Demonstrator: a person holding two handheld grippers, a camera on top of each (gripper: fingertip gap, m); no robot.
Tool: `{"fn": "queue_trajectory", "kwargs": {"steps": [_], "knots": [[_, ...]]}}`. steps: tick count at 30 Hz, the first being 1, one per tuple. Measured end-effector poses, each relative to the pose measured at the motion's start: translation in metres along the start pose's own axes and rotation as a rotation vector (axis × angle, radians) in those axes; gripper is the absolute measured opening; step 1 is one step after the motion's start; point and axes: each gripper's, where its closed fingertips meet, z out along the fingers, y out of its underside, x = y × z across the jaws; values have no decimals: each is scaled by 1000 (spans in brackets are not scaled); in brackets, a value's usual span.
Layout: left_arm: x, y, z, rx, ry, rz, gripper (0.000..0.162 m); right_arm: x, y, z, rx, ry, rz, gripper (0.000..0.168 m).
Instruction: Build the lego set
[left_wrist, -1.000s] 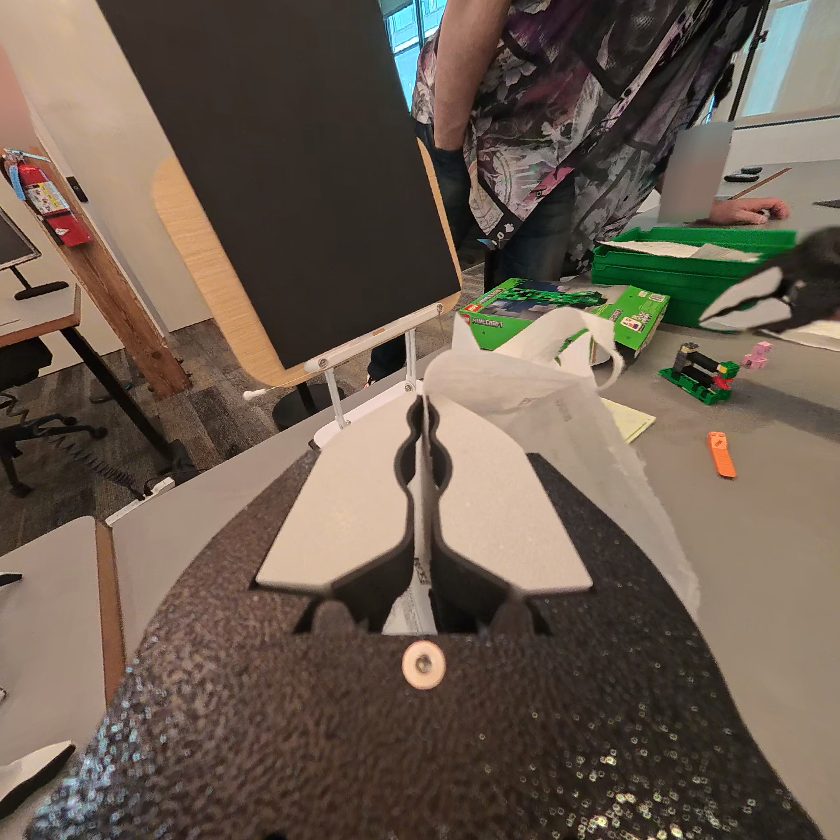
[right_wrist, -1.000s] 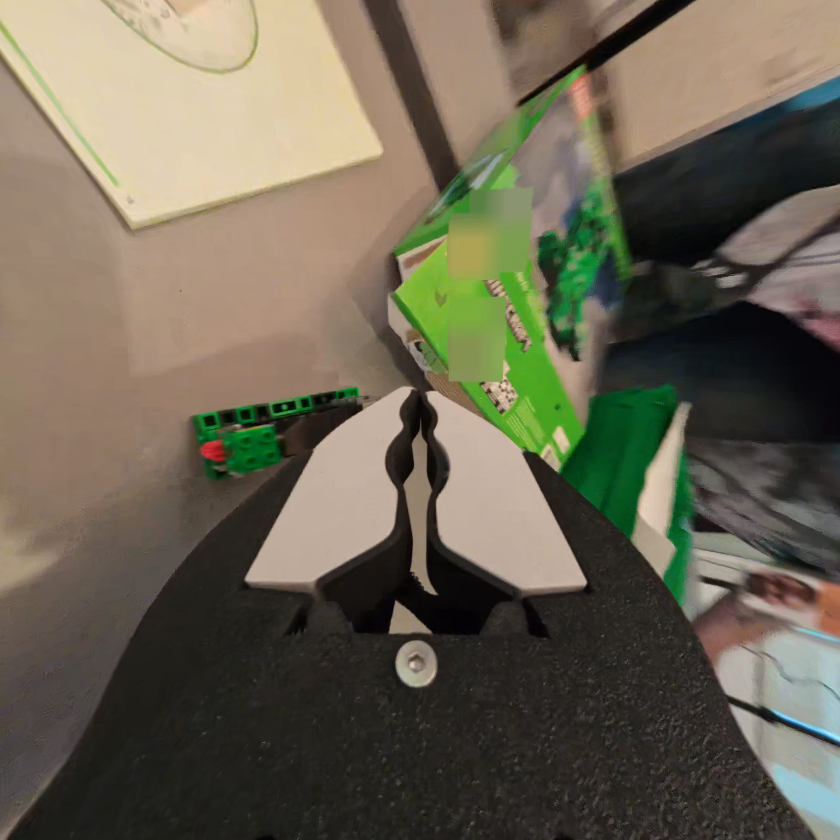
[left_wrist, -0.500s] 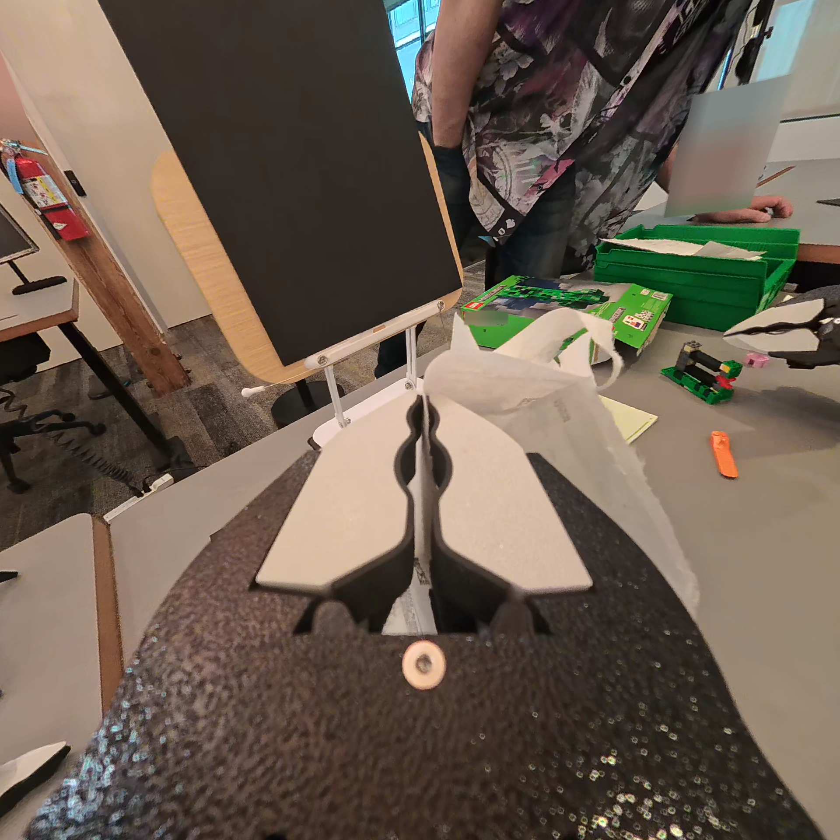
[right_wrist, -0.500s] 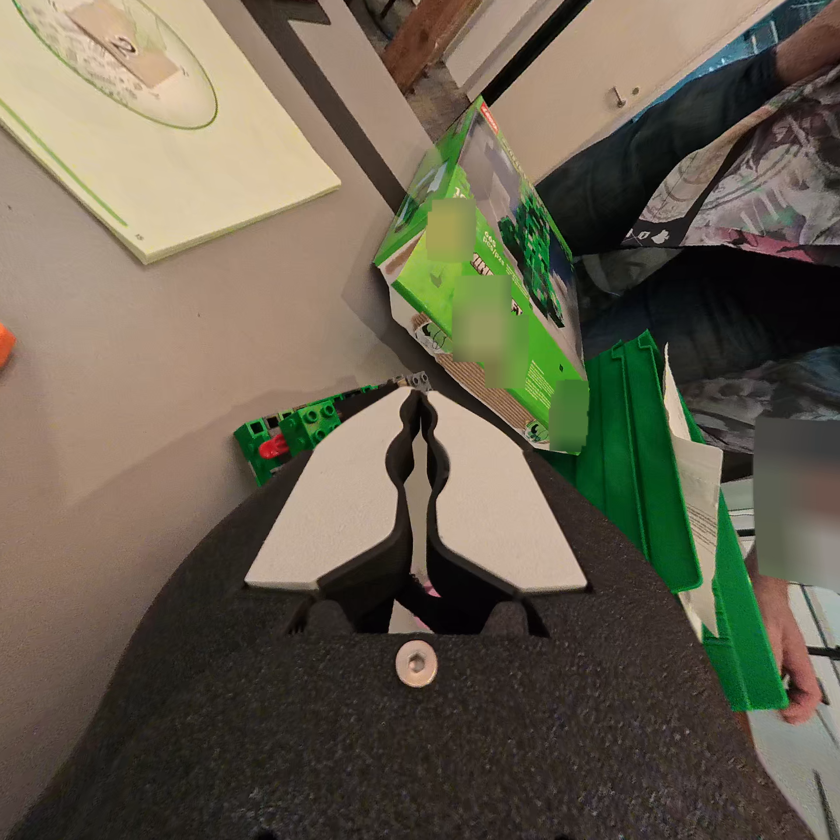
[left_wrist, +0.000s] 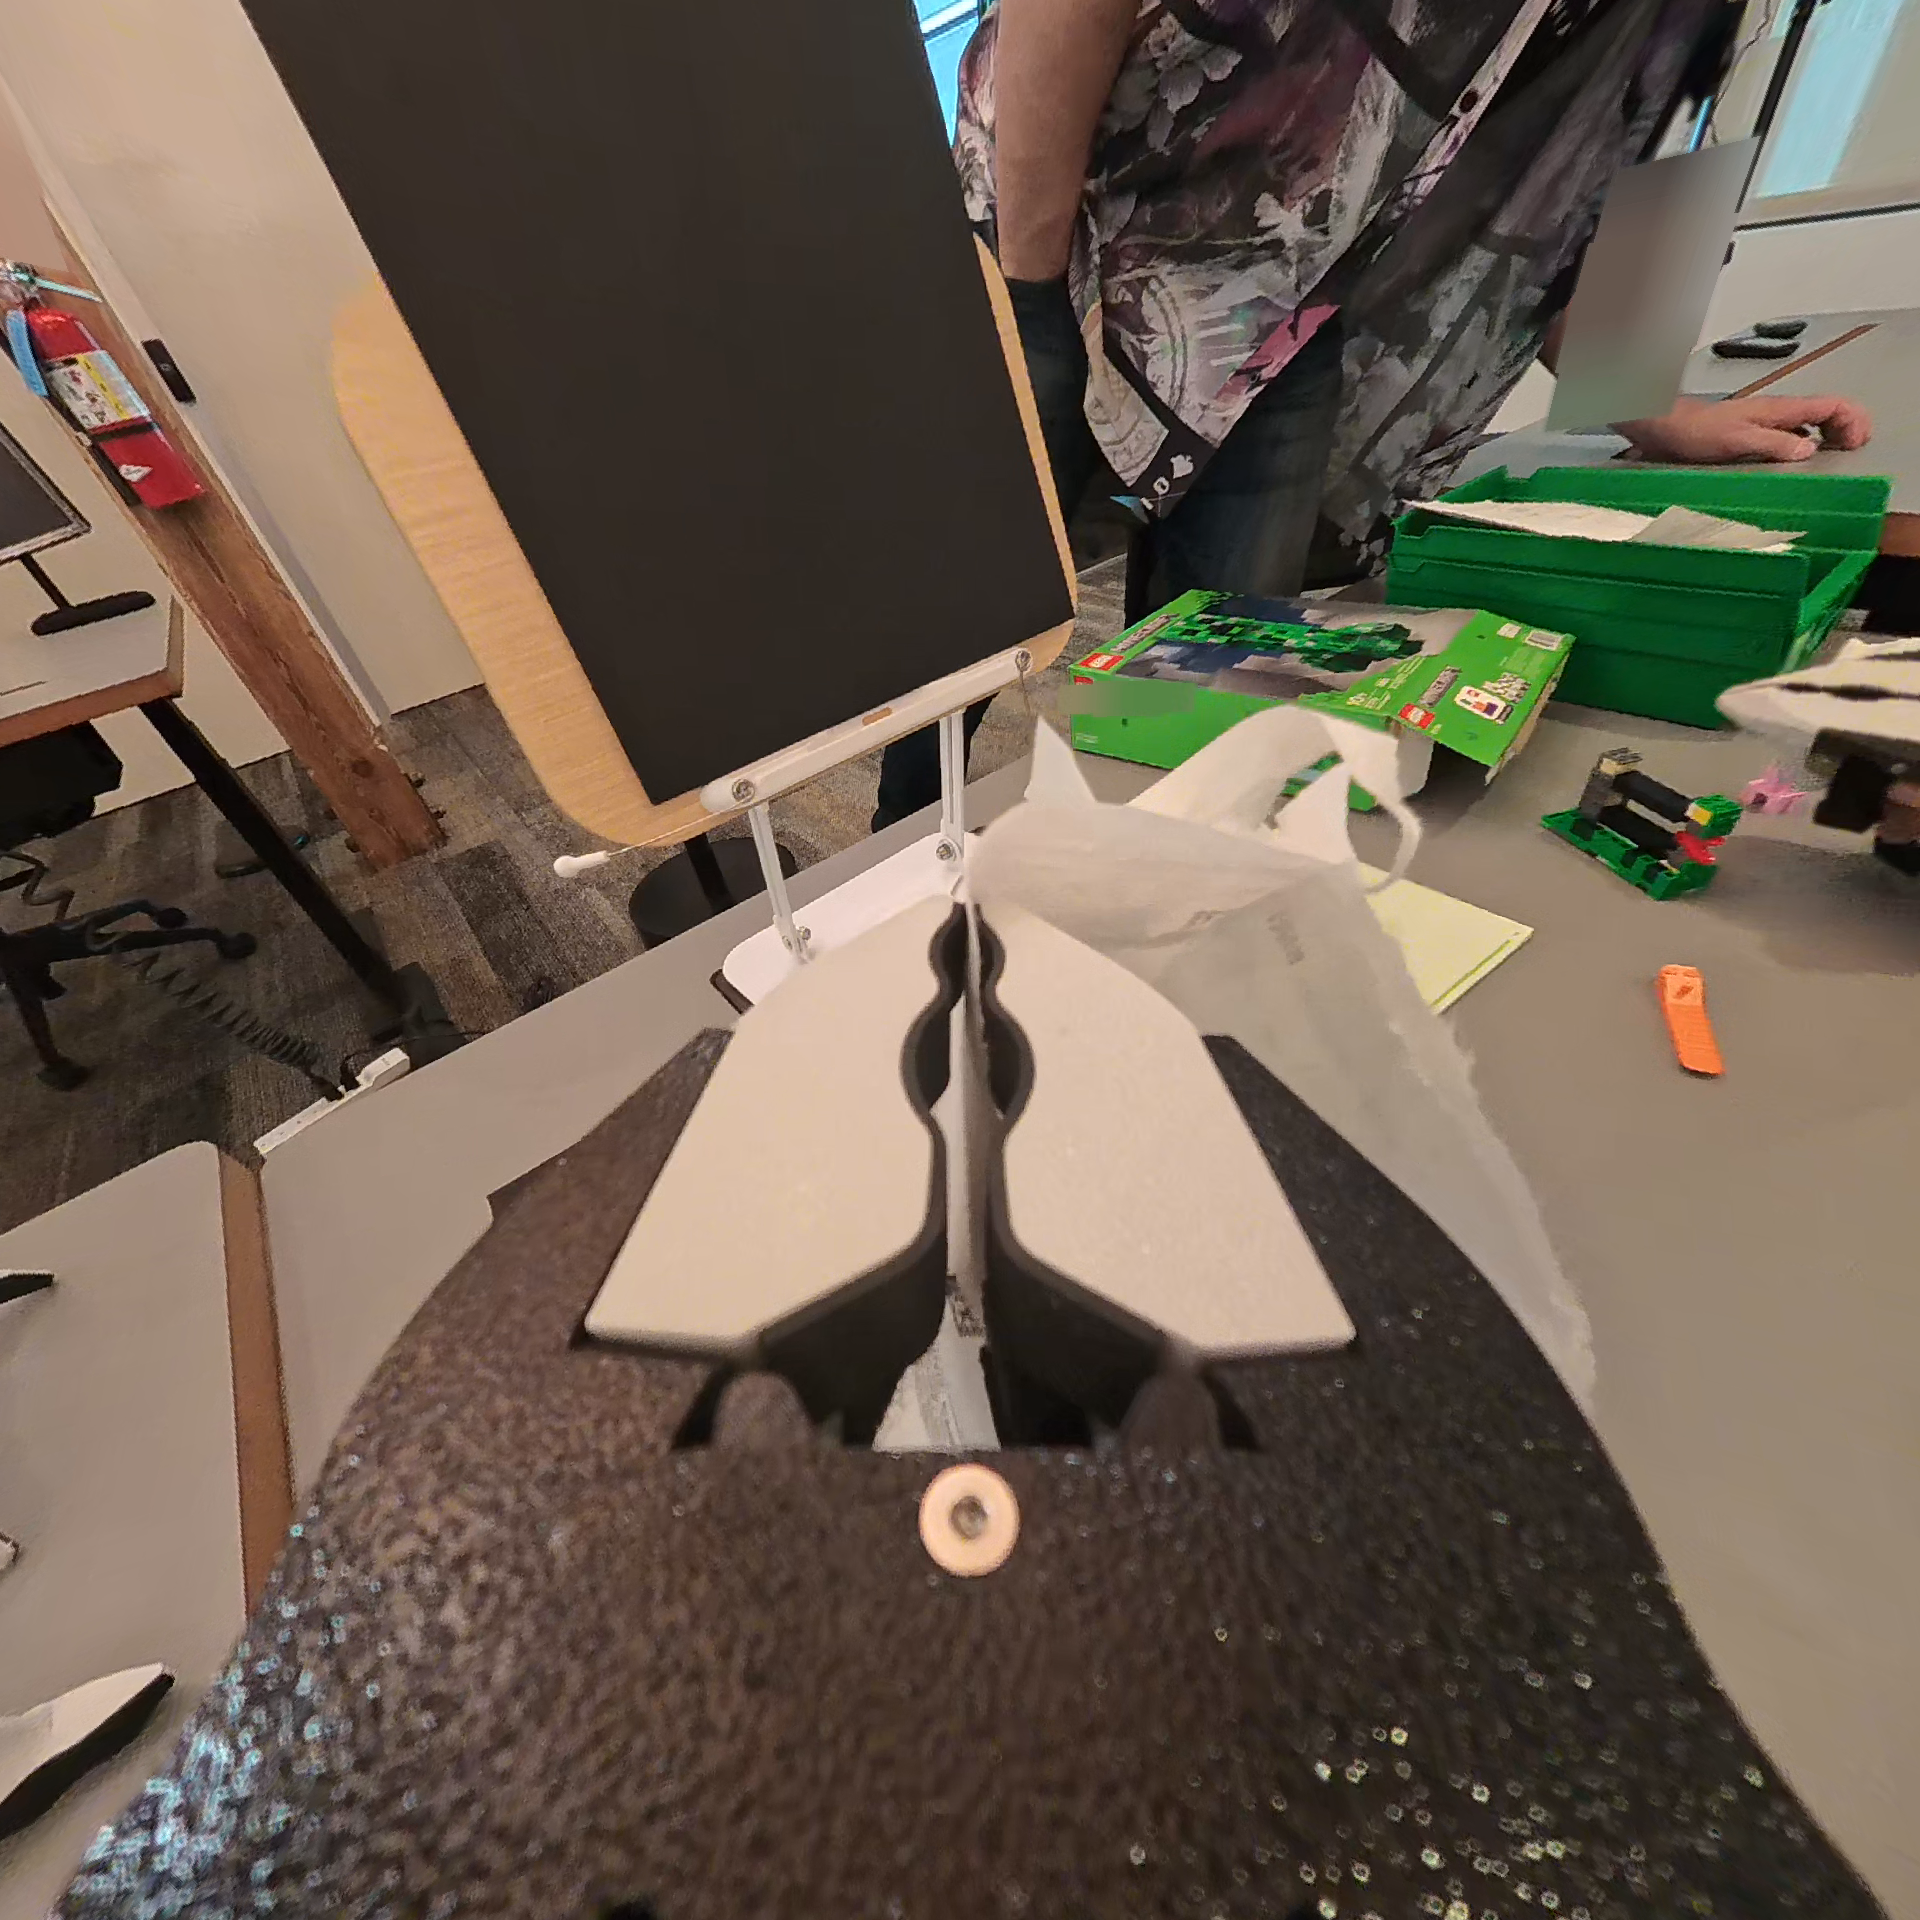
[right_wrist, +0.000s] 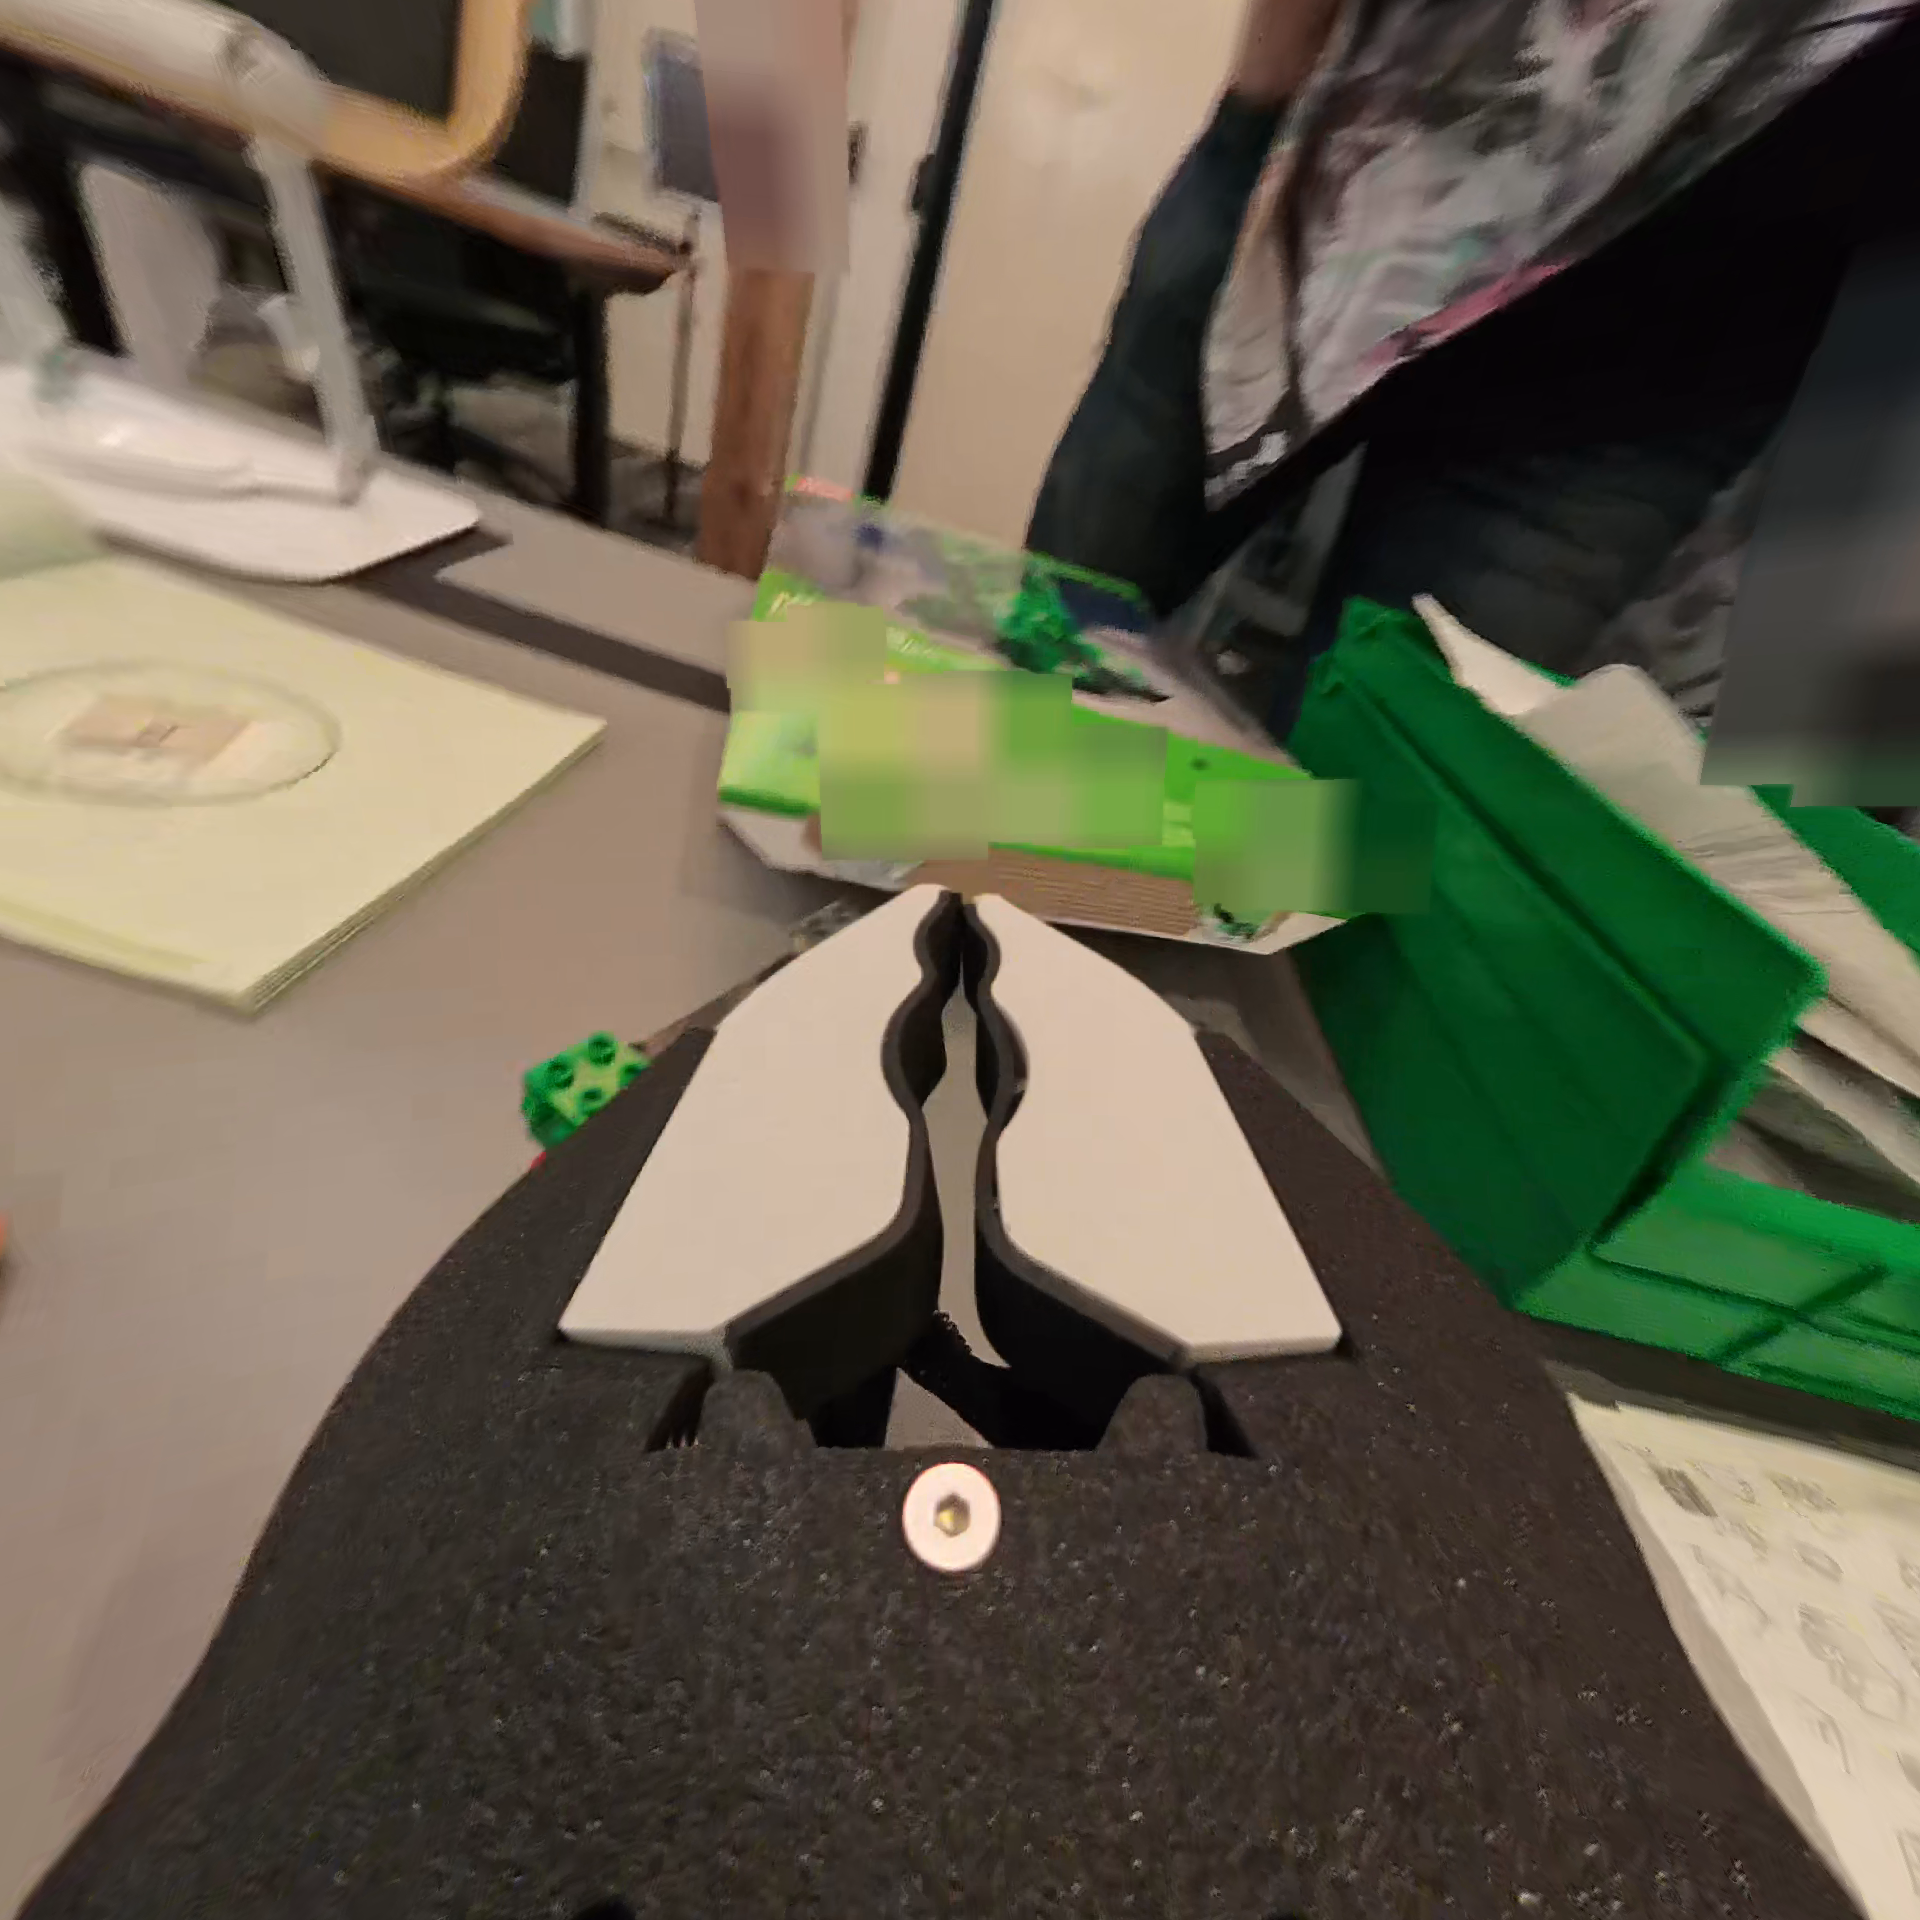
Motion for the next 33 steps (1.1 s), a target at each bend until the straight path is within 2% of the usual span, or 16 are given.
{"fn": "queue_trajectory", "kwargs": {"steps": [3,8,10,13,20,33], "knots": [[1,1,2,-5,1,3,0,-16,3,3,-43,-137,39,0],[2,2,4,-12,6,6,0,-19,5,8,-118,-259,92,0],[2,2,4,-10,9,2,0,-17,3,10,-186,-321,63,0],[3,1,4,-9,14,1,0,-21,14,14,-412,-491,44,0],[6,-3,2,3,19,13,0,-18,26,25,-643,-611,-132,0],[1,-4,-5,19,10,-1,0,-24,25,25,-695,-647,-227,0]]}}
